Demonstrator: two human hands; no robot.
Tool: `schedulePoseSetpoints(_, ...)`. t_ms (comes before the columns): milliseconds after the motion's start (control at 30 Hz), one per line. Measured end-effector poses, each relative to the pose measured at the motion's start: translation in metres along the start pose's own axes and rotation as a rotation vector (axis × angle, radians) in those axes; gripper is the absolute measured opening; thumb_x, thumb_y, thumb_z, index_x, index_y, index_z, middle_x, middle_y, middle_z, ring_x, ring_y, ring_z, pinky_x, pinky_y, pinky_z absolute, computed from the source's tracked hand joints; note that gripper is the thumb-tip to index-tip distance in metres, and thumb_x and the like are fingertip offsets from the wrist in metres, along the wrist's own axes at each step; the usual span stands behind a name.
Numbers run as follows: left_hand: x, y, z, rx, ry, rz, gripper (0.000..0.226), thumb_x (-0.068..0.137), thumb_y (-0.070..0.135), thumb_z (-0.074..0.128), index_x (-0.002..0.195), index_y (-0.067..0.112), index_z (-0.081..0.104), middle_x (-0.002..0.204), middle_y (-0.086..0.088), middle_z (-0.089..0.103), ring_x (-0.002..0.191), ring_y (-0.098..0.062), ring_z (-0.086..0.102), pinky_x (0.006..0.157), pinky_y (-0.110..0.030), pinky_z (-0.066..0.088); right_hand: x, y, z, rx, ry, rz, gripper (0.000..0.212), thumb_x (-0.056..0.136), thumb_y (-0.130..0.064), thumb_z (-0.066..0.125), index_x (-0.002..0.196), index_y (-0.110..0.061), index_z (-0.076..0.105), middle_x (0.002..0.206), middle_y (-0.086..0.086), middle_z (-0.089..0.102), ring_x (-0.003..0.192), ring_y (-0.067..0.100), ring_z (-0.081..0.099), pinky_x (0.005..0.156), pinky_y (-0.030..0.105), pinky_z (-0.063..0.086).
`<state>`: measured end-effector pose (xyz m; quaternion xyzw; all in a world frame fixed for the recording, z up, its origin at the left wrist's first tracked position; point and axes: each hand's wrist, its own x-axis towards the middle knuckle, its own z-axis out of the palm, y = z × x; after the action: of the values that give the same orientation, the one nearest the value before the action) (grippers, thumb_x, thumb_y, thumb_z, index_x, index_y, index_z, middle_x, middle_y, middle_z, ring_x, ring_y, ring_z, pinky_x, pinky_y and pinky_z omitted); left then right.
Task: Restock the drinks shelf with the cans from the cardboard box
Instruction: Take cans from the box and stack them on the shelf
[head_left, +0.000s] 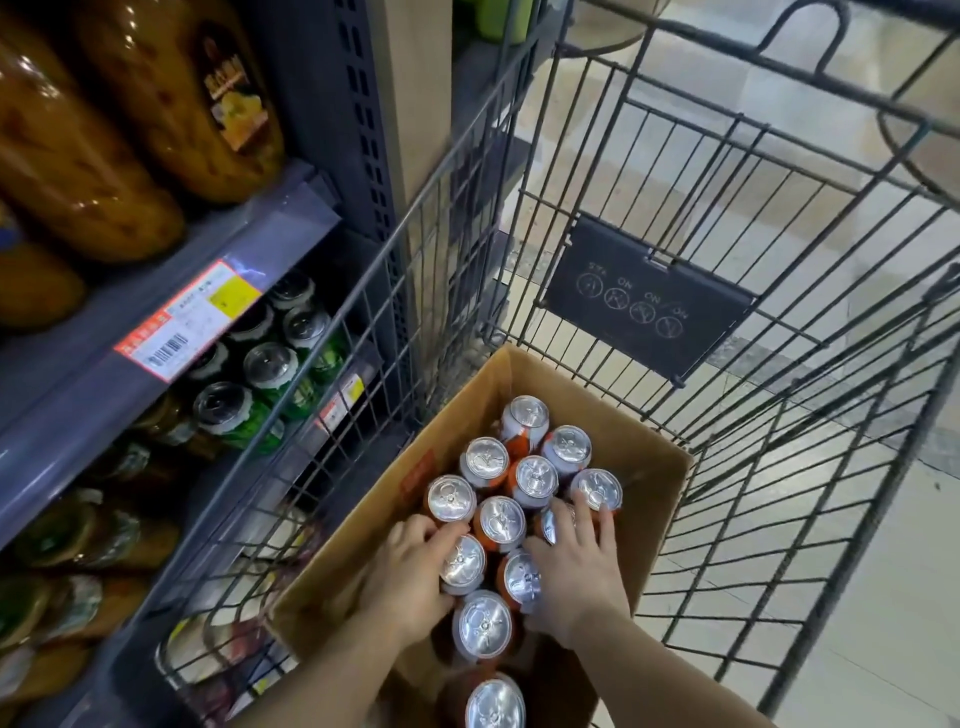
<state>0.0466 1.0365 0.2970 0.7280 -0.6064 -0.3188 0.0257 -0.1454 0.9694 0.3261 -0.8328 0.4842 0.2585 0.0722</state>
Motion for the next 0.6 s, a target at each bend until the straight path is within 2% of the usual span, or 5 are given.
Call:
schedulePoseSetpoints(133,-0.003,-0.002,-0.003,-0.034,0.063,0.008,0.075,0.072,0.036,0.077,0.135,0.045,0.039,0.127,0.012,0.041,0.119,-0.015,0.037,0.1,-0.028,0.038,-0.002,0.004,-0.005,0.003,0.003,-0.009,0.078,0.067,-0.062,0.072,0.136,-0.037,0.045,0.162,0.01,0.006,0.145,0.04,-0.022,0.097,0.057,-0.036)
schedulePoseSetpoints(300,-0.022,-0.001,-0.032,-0.093,0.088,0.053,0.076,0.063,0.045,0.082,0.13,0.04,0.047,0.139,0.016,0.045,0.13,-0.014,0.039,0.111,-0.033,0.03,-0.019,0.009,-0.031,0.104,0.012,0.015,0.088,0.062,-0.063,0.073,0.14,-0.039,0.04,0.16,0.007,0.013,0.147,0.036,-0.016,0.108,0.054,-0.025)
schedulePoseSetpoints(433,-0.055,0.006,-0.08,-0.168,0.102,0.102,0.071,0.057,0.046,0.085,0.12,0.041,0.051,0.119,0.02,0.059,0.115,-0.011,0.053,0.103,-0.036,0.038,-0.05,0.016,-0.07,0.232,0.052,0.018,0.088,0.057,-0.069,0.072,0.135,-0.044,0.042,0.153,0.003,0.026,0.147,0.032,0.003,0.116,0.051,-0.01)
schedulePoseSetpoints(500,-0.075,0.013,-0.107,-0.21,0.12,0.107,0.074,0.054,0.047,0.086,0.119,0.042,0.051,0.115,0.02,0.061,0.109,-0.011,0.054,0.097,-0.032,0.041,-0.068,0.022,-0.095,0.3,0.07,-0.007,0.09,0.054,-0.073,0.071,0.135,-0.045,0.042,0.148,-0.001,0.032,0.144,0.028,0.013,0.12,0.049,-0.001)
schedulePoseSetpoints(600,-0.11,0.026,-0.146,-0.312,0.144,0.123,0.074,0.051,0.045,0.086,0.116,0.041,0.051,0.112,0.015,0.062,0.106,-0.011,0.057,0.094,-0.034,0.047,-0.098,0.028,-0.137,0.411,0.112,-0.086,0.095,0.053,-0.075,0.071,0.138,-0.042,0.041,0.143,-0.003,0.038,0.139,0.025,0.025,0.118,0.045,0.017)
